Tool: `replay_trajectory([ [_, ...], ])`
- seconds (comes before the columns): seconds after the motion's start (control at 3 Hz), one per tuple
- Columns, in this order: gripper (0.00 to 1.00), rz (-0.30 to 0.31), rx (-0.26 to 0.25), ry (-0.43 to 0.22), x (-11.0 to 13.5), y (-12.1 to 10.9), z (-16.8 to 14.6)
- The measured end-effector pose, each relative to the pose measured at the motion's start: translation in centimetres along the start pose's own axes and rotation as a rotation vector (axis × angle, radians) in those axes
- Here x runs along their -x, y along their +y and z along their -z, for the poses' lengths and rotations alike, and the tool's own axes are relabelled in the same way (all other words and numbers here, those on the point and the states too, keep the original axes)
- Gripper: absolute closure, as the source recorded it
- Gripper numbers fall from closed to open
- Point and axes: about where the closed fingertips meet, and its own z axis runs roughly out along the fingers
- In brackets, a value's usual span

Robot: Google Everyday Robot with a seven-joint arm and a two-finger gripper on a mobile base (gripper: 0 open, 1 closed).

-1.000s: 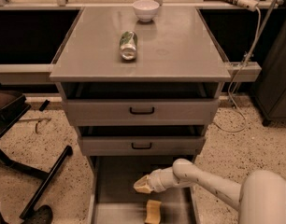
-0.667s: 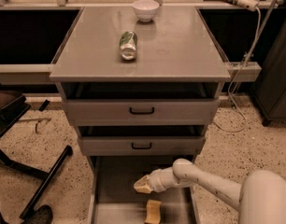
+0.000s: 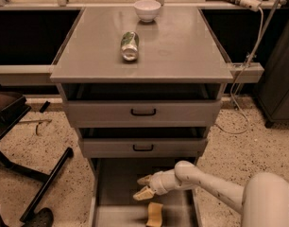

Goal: Pick sponge from bottom drawer and place on counter

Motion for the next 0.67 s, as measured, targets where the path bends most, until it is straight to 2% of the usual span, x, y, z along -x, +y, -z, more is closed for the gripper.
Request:
replay_trajectory([
  [0.33,0.0,0.0,0.0,0.0,0.0,0.0,0.0],
  [0.67,0.0,0.003,0.004,0.002,-0.01,0.08,-0.04],
])
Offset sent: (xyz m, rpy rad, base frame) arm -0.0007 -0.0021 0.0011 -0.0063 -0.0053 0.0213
